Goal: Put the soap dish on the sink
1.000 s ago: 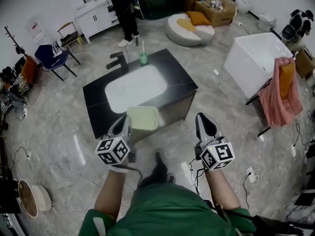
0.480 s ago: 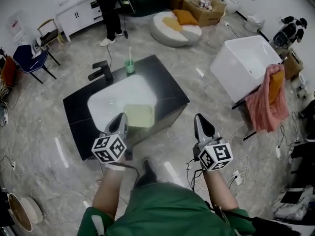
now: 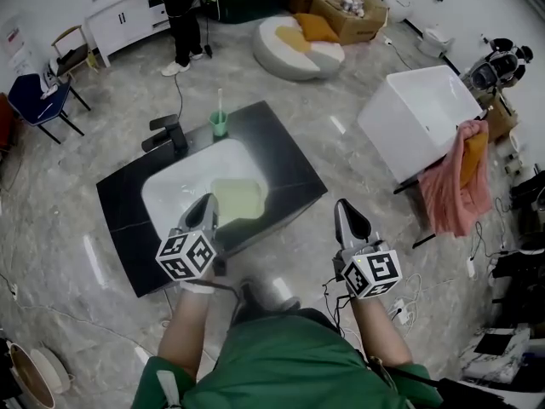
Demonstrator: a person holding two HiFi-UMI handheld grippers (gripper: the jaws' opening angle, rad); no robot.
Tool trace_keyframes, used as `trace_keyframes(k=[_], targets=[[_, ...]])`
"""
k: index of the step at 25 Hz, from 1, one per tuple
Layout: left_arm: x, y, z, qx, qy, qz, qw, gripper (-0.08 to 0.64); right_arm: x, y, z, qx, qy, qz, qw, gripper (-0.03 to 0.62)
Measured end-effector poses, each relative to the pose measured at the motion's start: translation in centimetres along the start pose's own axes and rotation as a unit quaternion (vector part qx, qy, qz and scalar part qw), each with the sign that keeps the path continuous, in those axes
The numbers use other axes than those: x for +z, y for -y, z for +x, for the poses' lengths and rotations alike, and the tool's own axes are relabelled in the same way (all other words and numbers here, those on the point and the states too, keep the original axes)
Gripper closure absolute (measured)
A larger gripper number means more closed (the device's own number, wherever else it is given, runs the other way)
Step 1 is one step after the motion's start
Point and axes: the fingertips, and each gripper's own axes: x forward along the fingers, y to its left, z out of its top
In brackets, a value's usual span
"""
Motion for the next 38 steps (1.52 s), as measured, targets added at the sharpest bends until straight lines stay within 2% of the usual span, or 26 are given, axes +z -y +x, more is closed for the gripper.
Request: trace_keyframes(k=[5, 9, 13, 17, 22, 26, 33, 38], targets=[[-0.1, 0.4, 3.4, 0.004, -0.005, 0.001, 1.0, 0.538, -0.5, 3.0, 1.8, -0.002, 0.002, -0.001, 1.0, 0.584], [-0.5, 2.3, 6.0, 0.012, -0.005, 0.011, 0.9999, 0.538, -1.3, 7.2, 3.3, -0.002, -0.001, 0.025, 1.0, 0.584], [0.6, 5.1, 7.5, 0.048, 0.007, 0.013, 0.9987, 0.538, 0.8, 10.9, 4.8, 0.037, 0.012, 0.031, 0.999, 0.584], [1.2, 9.1, 10.8, 0.076, 0.021, 0.026, 0.9965, 0.538, 2.8, 16.4, 6.3, 0.073, 0.026, 0.032, 0.996, 0.584], [0.3, 12.7, 14.1, 0.108, 0.036, 0.013, 0.9935, 0.538, 3.4, 22.5, 7.7, 0.106, 0.032, 0.035, 0.993, 0.584], [-0.3, 14.1, 15.6, 0.135, 0.041, 0.007, 0.99, 0.538, 3.5, 25.3, 8.8, 0.135, 0.033, 0.035, 0.99, 0.584], [0.5, 13.3, 18.2, 0.169, 0.046, 0.019, 0.9844, 0.538, 1.3, 28.0, 12.5, 0.152, 0.012, 0.058, 0.987, 0.584], [0.2, 10.6, 21.1, 0.169, 0.037, 0.014, 0.9849, 0.538, 0.6, 28.4, 16.2, 0.146, 0.0, 0.054, 0.988, 0.584]])
